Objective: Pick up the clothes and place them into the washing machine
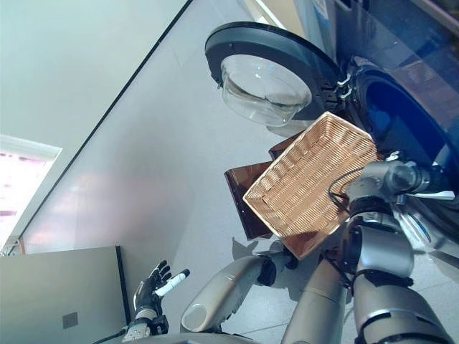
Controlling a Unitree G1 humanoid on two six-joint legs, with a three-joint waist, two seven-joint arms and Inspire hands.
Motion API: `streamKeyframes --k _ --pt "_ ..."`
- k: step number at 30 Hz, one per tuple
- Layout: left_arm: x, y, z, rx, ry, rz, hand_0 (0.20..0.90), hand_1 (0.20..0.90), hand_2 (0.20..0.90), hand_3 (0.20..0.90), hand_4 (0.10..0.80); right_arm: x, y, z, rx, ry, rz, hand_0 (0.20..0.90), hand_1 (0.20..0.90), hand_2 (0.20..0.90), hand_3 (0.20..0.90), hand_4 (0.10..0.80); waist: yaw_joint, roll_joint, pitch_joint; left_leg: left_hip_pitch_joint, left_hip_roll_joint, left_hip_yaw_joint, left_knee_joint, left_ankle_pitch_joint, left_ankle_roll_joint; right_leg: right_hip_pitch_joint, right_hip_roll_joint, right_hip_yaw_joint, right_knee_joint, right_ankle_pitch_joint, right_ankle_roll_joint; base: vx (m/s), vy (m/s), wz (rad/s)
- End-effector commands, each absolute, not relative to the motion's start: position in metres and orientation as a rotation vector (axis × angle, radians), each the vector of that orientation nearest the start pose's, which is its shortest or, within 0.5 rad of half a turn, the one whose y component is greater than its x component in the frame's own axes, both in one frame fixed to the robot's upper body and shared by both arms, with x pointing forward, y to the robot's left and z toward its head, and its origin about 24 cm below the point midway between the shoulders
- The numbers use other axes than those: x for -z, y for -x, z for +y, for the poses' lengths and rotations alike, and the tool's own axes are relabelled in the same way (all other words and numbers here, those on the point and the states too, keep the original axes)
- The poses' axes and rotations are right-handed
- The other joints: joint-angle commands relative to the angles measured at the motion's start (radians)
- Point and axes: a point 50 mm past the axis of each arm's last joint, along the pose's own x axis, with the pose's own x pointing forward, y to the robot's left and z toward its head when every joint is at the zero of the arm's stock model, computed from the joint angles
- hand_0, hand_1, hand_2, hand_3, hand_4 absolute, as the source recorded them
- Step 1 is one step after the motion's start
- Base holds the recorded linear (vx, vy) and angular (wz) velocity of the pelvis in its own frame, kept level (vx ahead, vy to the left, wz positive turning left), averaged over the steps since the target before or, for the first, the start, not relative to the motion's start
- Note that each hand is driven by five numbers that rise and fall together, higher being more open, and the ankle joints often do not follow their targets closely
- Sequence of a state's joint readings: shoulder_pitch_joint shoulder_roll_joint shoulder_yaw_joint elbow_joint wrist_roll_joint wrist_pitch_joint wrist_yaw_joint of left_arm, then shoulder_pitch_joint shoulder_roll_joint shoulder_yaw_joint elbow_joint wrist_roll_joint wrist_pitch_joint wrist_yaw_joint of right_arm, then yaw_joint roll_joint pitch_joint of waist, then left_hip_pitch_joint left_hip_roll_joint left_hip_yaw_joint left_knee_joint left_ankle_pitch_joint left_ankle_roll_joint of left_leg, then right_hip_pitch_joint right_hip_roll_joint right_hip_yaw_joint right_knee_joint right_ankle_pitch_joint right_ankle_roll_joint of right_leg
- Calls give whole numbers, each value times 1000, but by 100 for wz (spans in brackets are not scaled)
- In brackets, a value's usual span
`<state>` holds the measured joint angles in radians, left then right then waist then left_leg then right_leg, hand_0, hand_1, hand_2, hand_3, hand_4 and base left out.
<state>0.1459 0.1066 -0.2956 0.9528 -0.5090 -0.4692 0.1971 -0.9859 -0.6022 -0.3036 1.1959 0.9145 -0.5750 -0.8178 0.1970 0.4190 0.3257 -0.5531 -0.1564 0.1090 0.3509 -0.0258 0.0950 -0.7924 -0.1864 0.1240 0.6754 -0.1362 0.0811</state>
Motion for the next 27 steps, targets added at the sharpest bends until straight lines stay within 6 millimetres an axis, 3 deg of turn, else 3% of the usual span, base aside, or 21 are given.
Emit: streamKeyframes --k 1,2,3,4,5,6,7,9,12,14,16,17,18,20,27 --pt "125 -108 229 -514 65 591 900 900 900 900 800 -283 -312 -385 1259 -560 -804 200 200 200 200 300 29 40 -85 -115 -2 -36 87 -50 -38 60 13 -33 -43 -35 -66 41 34 -7" --pt "123 -107 234 -524 55 583 900 900 900 900 800 -318 -303 -388 1213 -445 -891 200 200 200 200 300 30 39 -95 -117 6 -21 70 -27 -35 56 11 -41 -54 -14 -69 0 0 0" --pt "123 -108 233 -524 58 583 900 900 900 900 800 -319 -303 -388 1210 -444 -893 200 200 200 200 300 29 42 -93 -117 6 -21 70 -27 -35 56 11 -41 -54 -13 -69 -52 47 0" --pt "121 -107 239 -534 54 565 900 900 900 900 800 -352 -296 -381 1172 -398 -992 200 200 200 200 300 35 37 -111 -106 7 -19 53 -26 -37 59 10 -40 -58 -14 -70 23 37 0" --pt "120 -108 239 -536 54 556 900 900 900 900 800 -365 -293 -378 1154 -360 -1028 200 200 200 200 300 34 39 -115 -102 7 -15 47 -23 -38 58 9 -41 -59 -14 -69 122 32 -1" --pt "120 -108 238 -536 57 556 900 900 900 900 800 -366 -293 -377 1152 -359 -1030 200 200 200 200 300 36 36 -120 -94 1 -29 49 -46 -43 67 8 -32 -57 -37 -65 26 36 -5" --pt "119 -106 241 -534 50 555 900 900 900 900 800 -394 -281 -378 1138 -283 -1092 200 200 200 200 300 38 36 -133 -89 5 -14 30 -21 -42 63 4 -46 -61 -20 -68 121 19 -1" --pt "118 -108 241 -544 59 543 900 900 900 900 800 -404 -281 -369 1108 -254 -1122 200 200 200 200 300 38 33 -143 -75 -2 -27 25 -43 -49 75 1 -38 -62 -42 -64 22 33 9" --pt "117 -109 243 -550 51 538 900 900 900 900 800 -413 -280 -363 1095 -176 -1138 216 216 216 216 312 25 35 -141 -72 1 -11 7 -15 -47 72 1 -49 -71 -13 -68 -55 32 -2" --pt "116 -111 247 -569 38 533 900 900 900 900 800 -408 -283 -375 1272 95 -970 900 900 900 900 800 26 27 -152 -65 0 -8 -3 -13 -48 74 1 -49 -77 -9 -69 -4 26 4" --pt "113 -115 255 -582 6 523 900 900 900 900 800 -398 -292 -387 1392 607 -694 900 900 900 900 800 31 5 -159 -52 -4 -17 -6 -33 -57 88 -3 -46 -75 -31 -66 7 -1 3" --pt "112 -120 255 -586 18 517 900 900 900 900 800 -404 -294 -388 1424 882 -535 900 900 900 900 800 26 15 -149 -62 4 -4 -16 -2 -53 79 0 -54 -88 5 -74 -46 -5 5" --pt "109 -124 255 -579 14 497 900 900 900 900 800 -411 -295 -382 1431 963 -541 900 900 900 900 800 25 18 -148 -62 3 -4 -18 1 -55 82 -2 -58 -92 8 -75 -141 2 4" --pt "109 -121 255 -589 37 500 900 900 900 900 800 -402 -305 -378 1406 1339 -399 900 900 900 900 800 25 15 -146 -60 4 -4 -27 7 -58 82 -1 -61 -101 16 -74 -26 -3 -5" --pt "113 -116 252 -591 55 523 900 900 900 900 800 -381 -317 -378 1346 1316 -331 900 900 900 900 800 26 8 -136 -73 8 -4 -26 16 -61 81 4 -65 -104 20 -74 -13 -4 2"
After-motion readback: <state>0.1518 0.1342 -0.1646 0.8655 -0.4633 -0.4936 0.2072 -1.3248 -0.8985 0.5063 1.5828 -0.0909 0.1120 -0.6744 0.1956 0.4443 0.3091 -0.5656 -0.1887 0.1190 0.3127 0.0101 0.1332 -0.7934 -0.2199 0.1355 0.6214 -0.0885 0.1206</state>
